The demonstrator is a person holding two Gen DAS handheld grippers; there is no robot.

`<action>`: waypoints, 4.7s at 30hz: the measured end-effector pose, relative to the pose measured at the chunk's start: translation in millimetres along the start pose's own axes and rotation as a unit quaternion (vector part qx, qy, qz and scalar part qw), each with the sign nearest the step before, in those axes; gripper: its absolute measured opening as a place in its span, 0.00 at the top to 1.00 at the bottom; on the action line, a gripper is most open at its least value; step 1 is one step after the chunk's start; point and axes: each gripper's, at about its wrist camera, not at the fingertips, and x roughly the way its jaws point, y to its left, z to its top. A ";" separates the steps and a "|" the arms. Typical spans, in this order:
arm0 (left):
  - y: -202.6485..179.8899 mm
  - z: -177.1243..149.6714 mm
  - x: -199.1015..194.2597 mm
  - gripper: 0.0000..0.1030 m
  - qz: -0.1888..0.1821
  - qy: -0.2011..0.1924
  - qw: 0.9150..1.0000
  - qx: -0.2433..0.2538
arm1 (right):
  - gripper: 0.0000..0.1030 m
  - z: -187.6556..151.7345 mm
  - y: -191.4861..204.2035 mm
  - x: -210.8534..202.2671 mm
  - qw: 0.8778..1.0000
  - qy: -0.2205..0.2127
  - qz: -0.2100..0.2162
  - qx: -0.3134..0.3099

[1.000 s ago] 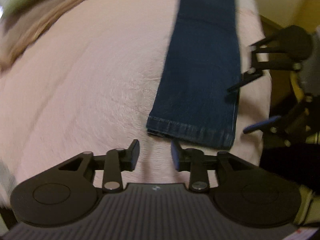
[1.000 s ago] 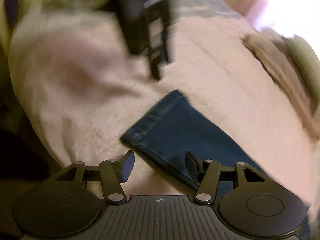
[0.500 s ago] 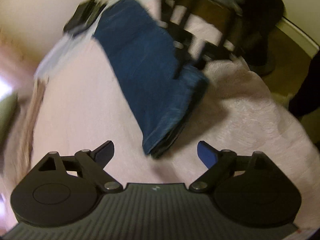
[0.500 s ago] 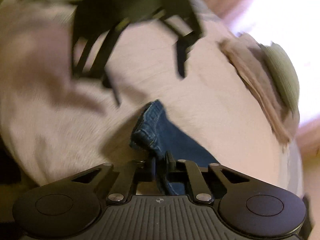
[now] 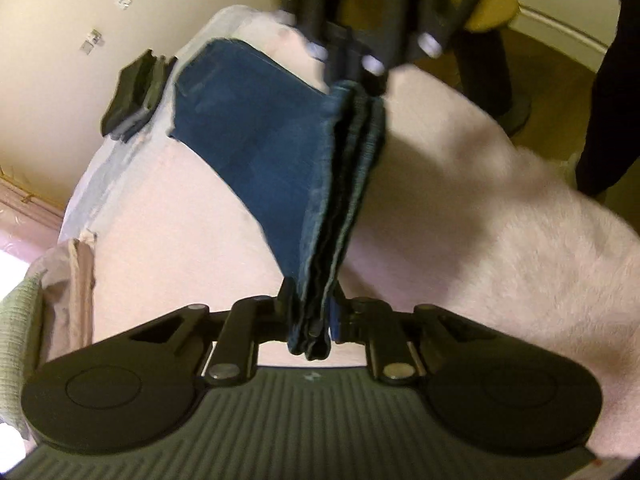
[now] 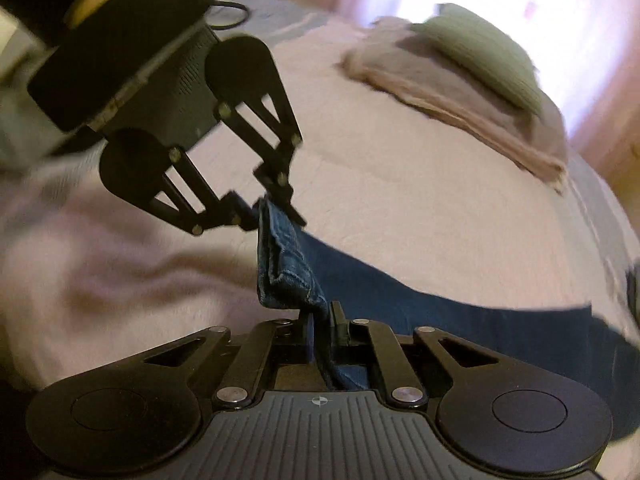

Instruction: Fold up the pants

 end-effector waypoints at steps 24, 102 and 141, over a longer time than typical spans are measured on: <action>293.6 325.1 339.2 0.82 -0.166 0.032 0.985 0.031 | 0.97 -173.6 -459.4 -26.9 0.816 -0.090 -0.009 0.571; 297.8 269.1 182.4 0.83 -0.153 -0.041 0.983 0.087 | 0.87 -24.8 -371.0 -137.6 0.972 0.042 -0.080 0.216; 492.2 439.7 653.1 0.76 -0.237 0.153 0.894 -0.349 | 0.76 -303.6 -834.4 -14.7 0.735 0.030 0.031 0.677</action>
